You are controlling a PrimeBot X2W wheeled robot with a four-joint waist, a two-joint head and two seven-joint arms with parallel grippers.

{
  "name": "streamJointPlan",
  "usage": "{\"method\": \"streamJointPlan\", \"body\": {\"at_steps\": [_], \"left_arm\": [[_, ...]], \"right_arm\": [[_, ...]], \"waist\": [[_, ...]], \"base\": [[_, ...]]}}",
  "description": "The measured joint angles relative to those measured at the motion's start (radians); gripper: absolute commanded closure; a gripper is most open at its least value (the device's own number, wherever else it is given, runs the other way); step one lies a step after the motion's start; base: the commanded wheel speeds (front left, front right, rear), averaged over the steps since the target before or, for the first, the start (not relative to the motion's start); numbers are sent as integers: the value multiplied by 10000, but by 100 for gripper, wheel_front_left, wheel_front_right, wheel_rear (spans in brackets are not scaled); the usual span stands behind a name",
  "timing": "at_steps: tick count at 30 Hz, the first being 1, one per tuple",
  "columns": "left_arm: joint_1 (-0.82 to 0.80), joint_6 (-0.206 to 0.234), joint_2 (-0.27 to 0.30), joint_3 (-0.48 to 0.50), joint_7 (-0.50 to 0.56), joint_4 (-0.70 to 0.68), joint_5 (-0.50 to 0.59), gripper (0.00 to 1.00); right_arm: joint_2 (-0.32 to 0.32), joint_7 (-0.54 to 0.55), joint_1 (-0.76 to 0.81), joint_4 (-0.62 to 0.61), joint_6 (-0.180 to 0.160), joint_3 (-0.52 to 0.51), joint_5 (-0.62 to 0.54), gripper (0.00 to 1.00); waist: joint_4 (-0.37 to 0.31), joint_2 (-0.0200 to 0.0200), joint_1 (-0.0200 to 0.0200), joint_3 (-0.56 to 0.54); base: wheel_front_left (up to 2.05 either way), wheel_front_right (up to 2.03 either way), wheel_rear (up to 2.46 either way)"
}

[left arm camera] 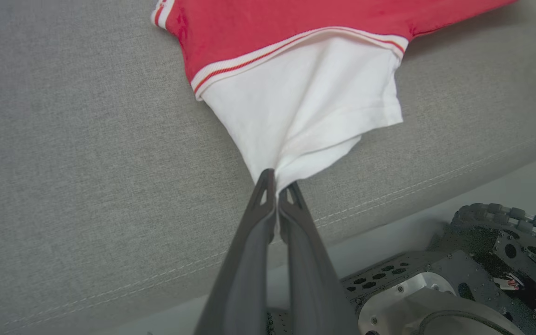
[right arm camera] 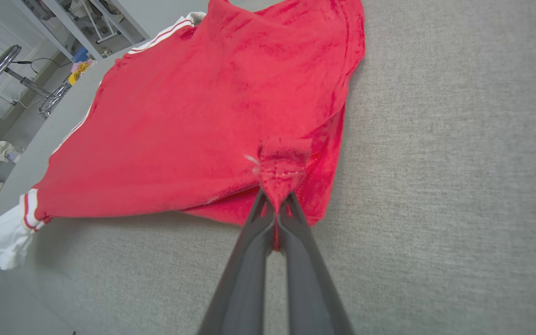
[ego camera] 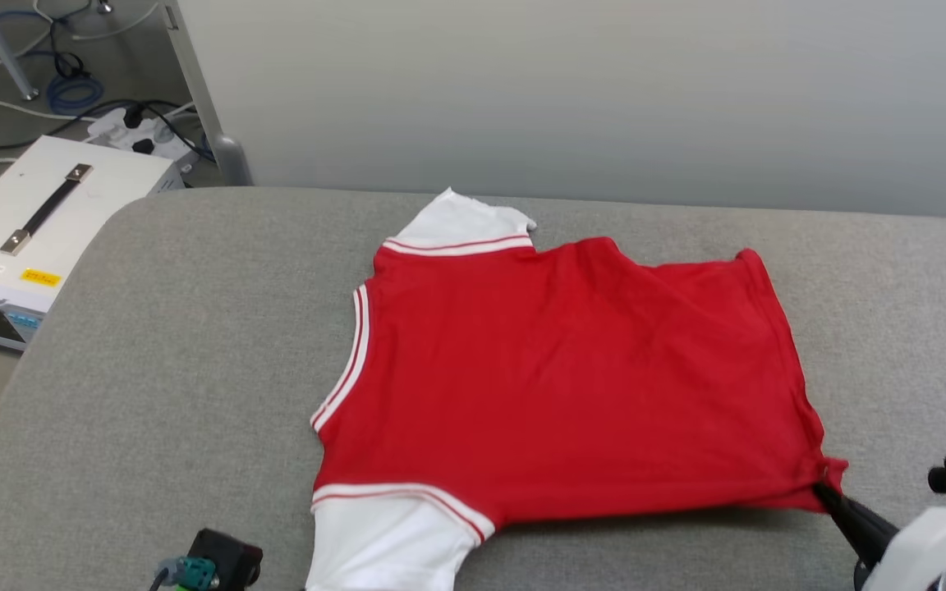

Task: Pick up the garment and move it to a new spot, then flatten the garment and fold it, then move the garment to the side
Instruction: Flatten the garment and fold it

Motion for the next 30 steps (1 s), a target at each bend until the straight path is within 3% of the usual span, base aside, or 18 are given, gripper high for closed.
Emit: {"method": "streamJointPlan", "body": {"at_steps": [10,17,30], "left_arm": [[523,150,267,341,-253,-711,-232,100],[-764,115,201,573,-575,-708,336,100],[-3939,-825,-422,443,-194,894,763,100]], "right_arm": [[-585,35,1415,-1615,-2,-848,412,100],[-520,261,1390,-2205,-2,-1638,163,100],[543,1538,182,-2146,-2,-2857,-1271,100]], "waist": [[-13,0,0,71],[-129,0,0,527],[-457,0,1,1764]], "base": [[0,0,0],[0,0,0],[0,0,0]]}}
